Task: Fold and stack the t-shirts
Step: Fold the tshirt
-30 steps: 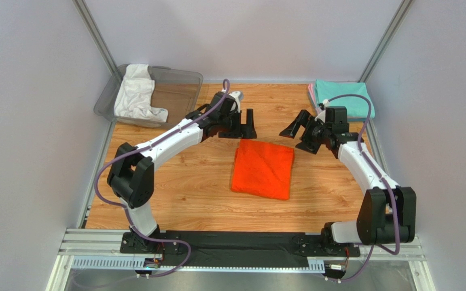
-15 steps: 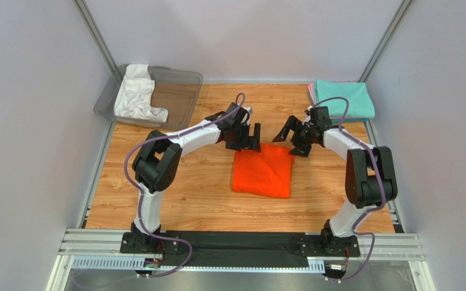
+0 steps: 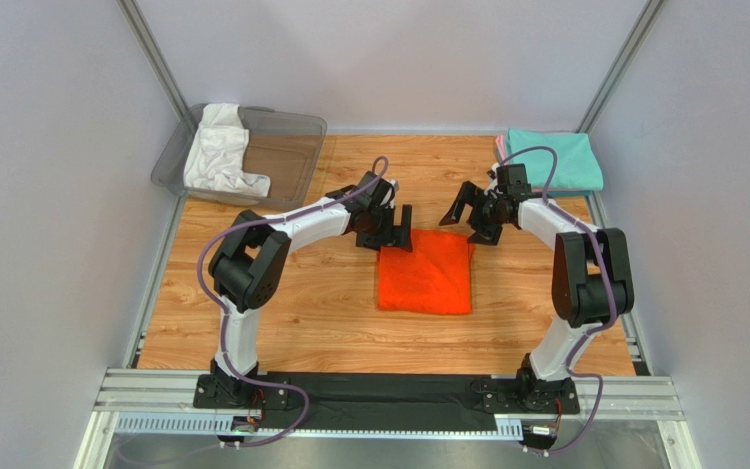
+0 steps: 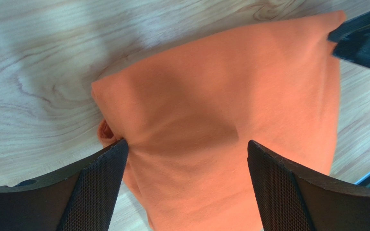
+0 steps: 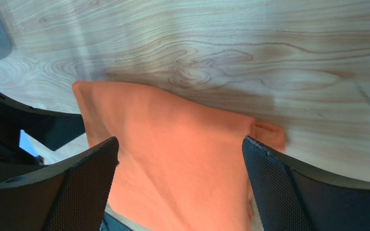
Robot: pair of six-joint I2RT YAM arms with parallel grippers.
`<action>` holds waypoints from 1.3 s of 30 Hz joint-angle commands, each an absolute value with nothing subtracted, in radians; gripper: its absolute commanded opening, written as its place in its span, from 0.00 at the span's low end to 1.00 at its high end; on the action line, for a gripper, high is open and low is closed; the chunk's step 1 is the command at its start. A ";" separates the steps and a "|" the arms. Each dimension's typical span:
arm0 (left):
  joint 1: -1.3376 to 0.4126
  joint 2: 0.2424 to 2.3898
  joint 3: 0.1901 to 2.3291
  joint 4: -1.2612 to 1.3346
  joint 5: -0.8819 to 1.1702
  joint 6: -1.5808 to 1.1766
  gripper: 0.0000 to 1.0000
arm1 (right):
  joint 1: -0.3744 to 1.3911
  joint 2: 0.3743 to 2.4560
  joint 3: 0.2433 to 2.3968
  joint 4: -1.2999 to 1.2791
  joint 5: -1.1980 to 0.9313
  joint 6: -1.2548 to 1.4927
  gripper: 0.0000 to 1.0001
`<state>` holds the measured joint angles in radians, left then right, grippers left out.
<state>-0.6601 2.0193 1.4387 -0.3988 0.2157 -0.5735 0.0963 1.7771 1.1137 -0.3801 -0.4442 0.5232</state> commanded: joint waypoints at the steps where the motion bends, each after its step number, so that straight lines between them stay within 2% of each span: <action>1: -0.657 1.849 1.413 -0.396 0.210 -0.566 1.00 | 0.112 1.629 1.199 -0.471 -0.375 0.410 1.00; 5: -0.657 1.668 1.342 -0.432 0.131 -0.558 1.00 | 0.153 1.441 1.236 -0.601 -0.226 0.344 1.00; 8: -0.658 1.496 1.257 -0.475 0.083 -0.555 1.00 | 0.182 1.225 1.226 -0.716 -0.059 0.340 1.00; 14: -0.658 1.079 1.021 -0.506 -0.113 -0.584 1.00 | 0.186 0.848 0.999 -0.643 0.193 0.386 1.00; 16: -0.658 0.967 0.985 -0.564 -0.188 -0.600 1.00 | 0.184 0.772 0.922 -0.618 0.227 0.459 1.00; 19: -0.658 0.861 0.928 -0.661 -0.273 -0.655 1.00 | 0.183 0.687 0.832 -0.597 0.132 0.442 1.00; 27: -0.660 0.617 0.718 -0.745 -0.400 -0.764 1.00 | 0.186 0.755 0.704 -0.591 -0.066 0.450 1.00; 35: -0.658 0.545 0.638 -0.759 -0.479 -0.839 1.00 | 0.189 1.023 0.698 -0.497 -0.170 0.449 1.00; 39: -0.658 0.531 0.637 -0.759 -0.474 -0.841 1.00 | 0.239 1.178 0.750 -0.492 -0.126 0.436 1.00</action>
<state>-0.6598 0.5461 0.6346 -0.7639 -0.4461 -0.8158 0.2073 1.1202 0.6975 -0.5446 -0.1287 0.4408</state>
